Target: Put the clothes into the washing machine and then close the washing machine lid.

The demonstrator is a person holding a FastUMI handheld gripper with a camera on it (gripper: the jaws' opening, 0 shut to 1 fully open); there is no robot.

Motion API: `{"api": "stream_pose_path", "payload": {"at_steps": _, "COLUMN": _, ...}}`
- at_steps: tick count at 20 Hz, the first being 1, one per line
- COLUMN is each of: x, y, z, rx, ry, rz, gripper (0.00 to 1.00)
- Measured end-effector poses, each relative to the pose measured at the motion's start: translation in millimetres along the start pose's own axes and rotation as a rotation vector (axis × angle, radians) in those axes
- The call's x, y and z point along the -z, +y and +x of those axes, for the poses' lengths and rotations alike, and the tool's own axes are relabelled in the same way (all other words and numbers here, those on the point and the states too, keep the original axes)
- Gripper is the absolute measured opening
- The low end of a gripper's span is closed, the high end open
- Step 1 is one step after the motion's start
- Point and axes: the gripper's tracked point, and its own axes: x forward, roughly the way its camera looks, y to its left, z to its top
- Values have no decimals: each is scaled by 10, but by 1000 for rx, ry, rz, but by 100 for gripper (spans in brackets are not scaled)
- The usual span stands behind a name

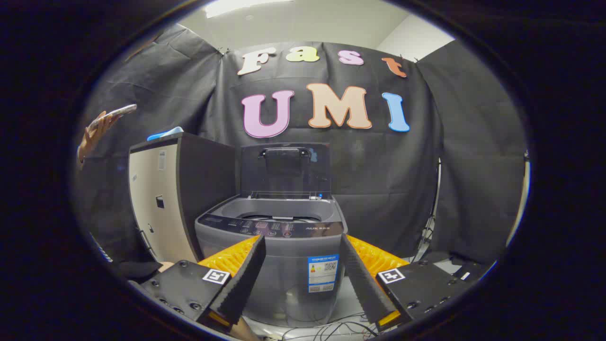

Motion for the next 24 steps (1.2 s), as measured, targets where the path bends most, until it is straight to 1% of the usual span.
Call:
{"api": "stream_pose_path", "payload": {"at_steps": 11, "x": -1, "y": -6, "z": 2, "rx": 3, "ry": -2, "rz": 1, "gripper": 98}}
{"api": "stream_pose_path", "payload": {"at_steps": 15, "x": 7, "y": -62, "z": 13, "rx": 29, "ry": 0, "rz": 2, "gripper": 98}}
{"api": "stream_pose_path", "payload": {"at_steps": 17, "x": -7, "y": -55, "z": 91, "rx": 49, "ry": 17, "rz": 36, "gripper": 98}}
{"api": "stream_pose_path", "payload": {"at_steps": 19, "x": -272, "y": 40, "z": 198, "rx": 54, "ry": -22, "rz": 43, "gripper": 98}}
{"api": "stream_pose_path", "payload": {"at_steps": 21, "x": -686, "y": 176, "z": 367, "rx": 46, "ry": -56, "rz": 27, "gripper": 97}}
{"api": "stream_pose_path", "payload": {"at_steps": 24, "x": -1347, "y": 588, "z": 712, "rx": -27, "ry": -77, "rz": 56, "gripper": 97}}
